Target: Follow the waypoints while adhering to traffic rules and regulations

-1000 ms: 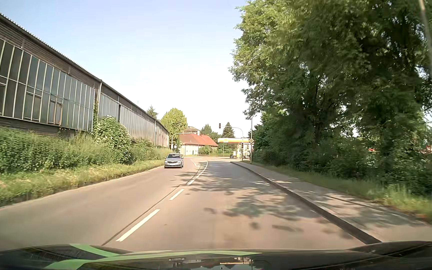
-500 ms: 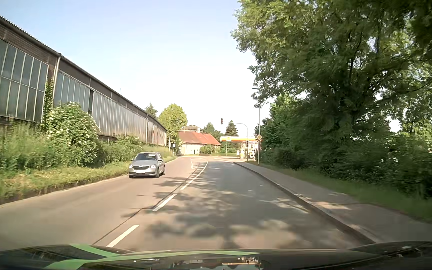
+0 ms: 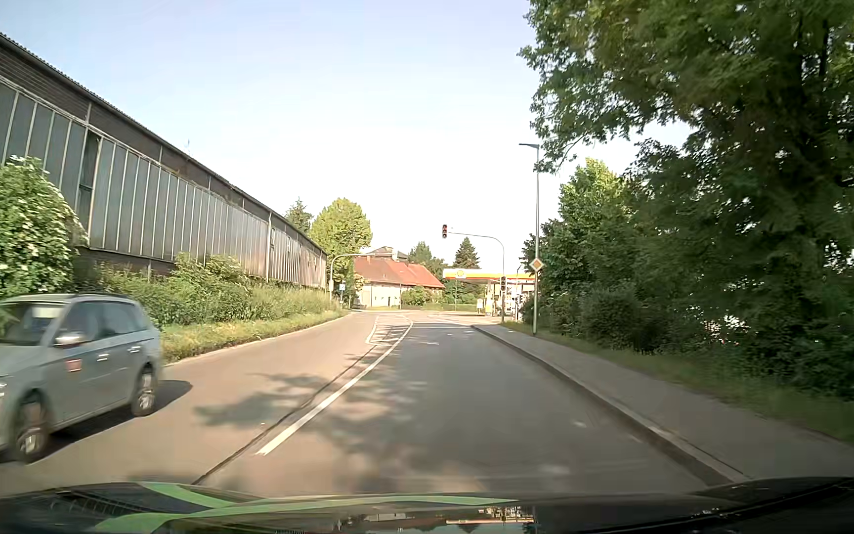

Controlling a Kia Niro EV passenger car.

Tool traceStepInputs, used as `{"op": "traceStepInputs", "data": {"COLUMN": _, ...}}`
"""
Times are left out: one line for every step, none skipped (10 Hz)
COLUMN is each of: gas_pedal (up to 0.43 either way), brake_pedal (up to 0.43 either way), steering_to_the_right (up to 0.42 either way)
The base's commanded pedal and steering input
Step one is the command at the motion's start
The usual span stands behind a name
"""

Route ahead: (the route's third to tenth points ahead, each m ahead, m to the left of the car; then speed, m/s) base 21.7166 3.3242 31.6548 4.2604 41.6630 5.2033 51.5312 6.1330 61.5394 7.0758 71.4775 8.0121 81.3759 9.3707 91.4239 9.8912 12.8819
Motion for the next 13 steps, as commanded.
{"op": "traceStepInputs", "data": {"gas_pedal": 0.138, "brake_pedal": 0.0, "steering_to_the_right": -0.011}}
{"op": "traceStepInputs", "data": {"gas_pedal": 0.138, "brake_pedal": 0.0, "steering_to_the_right": -0.011}}
{"op": "traceStepInputs", "data": {"gas_pedal": 0.138, "brake_pedal": 0.0, "steering_to_the_right": -0.011}}
{"op": "traceStepInputs", "data": {"gas_pedal": 0.098, "brake_pedal": 0.0, "steering_to_the_right": -0.011}}
{"op": "traceStepInputs", "data": {"gas_pedal": 0.079, "brake_pedal": 0.0, "steering_to_the_right": -0.011}}
{"op": "traceStepInputs", "data": {"gas_pedal": 0.079, "brake_pedal": 0.0, "steering_to_the_right": -0.011}}
{"op": "traceStepInputs", "data": {"gas_pedal": 0.079, "brake_pedal": 0.0, "steering_to_the_right": -0.011}}
{"op": "traceStepInputs", "data": {"gas_pedal": 0.079, "brake_pedal": 0.0, "steering_to_the_right": -0.011}}
{"op": "traceStepInputs", "data": {"gas_pedal": 0.079, "brake_pedal": 0.0, "steering_to_the_right": -0.011}}
{"op": "traceStepInputs", "data": {"gas_pedal": 0.079, "brake_pedal": 0.0, "steering_to_the_right": -0.011}}
{"op": "traceStepInputs", "data": {"gas_pedal": 0.079, "brake_pedal": 0.0, "steering_to_the_right": -0.011}}
{"op": "traceStepInputs", "data": {"gas_pedal": 0.079, "brake_pedal": 0.0, "steering_to_the_right": -0.011}}
{"op": "traceStepInputs", "data": {"gas_pedal": 0.079, "brake_pedal": 0.0, "steering_to_the_right": -0.011}}
